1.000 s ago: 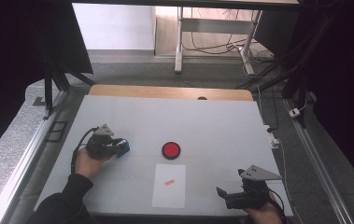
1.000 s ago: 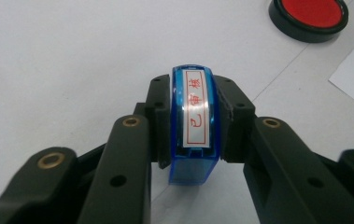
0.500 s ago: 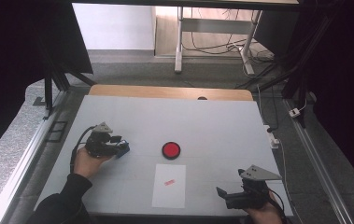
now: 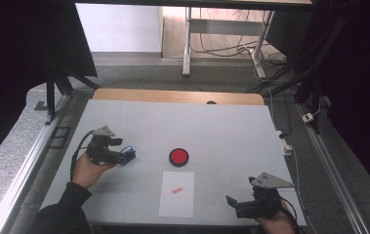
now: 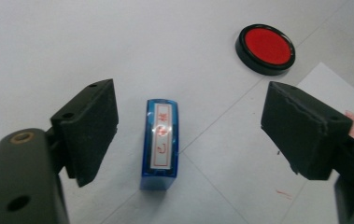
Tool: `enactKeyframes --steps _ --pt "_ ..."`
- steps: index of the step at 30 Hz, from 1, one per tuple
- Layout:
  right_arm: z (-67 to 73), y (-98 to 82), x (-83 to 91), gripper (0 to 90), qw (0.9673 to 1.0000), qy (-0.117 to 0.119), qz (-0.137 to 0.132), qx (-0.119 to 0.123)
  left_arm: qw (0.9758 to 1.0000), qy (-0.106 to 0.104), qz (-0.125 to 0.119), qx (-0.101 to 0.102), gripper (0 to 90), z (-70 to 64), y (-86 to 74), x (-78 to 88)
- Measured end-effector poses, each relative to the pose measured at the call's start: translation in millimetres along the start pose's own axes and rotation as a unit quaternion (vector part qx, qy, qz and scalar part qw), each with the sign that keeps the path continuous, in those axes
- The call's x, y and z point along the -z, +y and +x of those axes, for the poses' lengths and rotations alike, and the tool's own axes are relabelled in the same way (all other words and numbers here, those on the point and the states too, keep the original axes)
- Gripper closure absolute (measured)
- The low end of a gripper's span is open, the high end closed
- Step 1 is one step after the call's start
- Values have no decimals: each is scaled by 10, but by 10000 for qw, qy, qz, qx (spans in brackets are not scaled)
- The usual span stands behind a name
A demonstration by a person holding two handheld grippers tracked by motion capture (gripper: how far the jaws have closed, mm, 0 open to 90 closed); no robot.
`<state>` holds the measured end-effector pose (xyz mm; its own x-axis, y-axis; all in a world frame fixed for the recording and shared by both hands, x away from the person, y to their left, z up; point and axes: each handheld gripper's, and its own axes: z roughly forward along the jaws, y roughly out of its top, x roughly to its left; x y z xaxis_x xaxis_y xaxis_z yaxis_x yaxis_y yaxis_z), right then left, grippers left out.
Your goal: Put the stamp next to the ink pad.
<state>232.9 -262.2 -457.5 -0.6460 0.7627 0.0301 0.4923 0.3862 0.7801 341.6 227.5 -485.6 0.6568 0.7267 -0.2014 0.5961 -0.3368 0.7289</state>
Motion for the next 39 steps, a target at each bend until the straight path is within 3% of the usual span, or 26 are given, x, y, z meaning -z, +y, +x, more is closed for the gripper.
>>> enactKeyframes --steps 4,7,16,39 --pt "3 3 -6 0 10000 29 12 10 9999 -111 73 -67 123 -53 26 19" --pt "4 5 -9 0 10000 25 41 19 9999 -20 126 -99 104 -114 49 33" --pt "-2 4 -13 0 10000 60 51 19 9998 -76 92 -164 32 -245 59 121" --pt "-18 11 -25 0 9998 128 111 -73 9995 -74 -274 -167 0 -468 -221 541"
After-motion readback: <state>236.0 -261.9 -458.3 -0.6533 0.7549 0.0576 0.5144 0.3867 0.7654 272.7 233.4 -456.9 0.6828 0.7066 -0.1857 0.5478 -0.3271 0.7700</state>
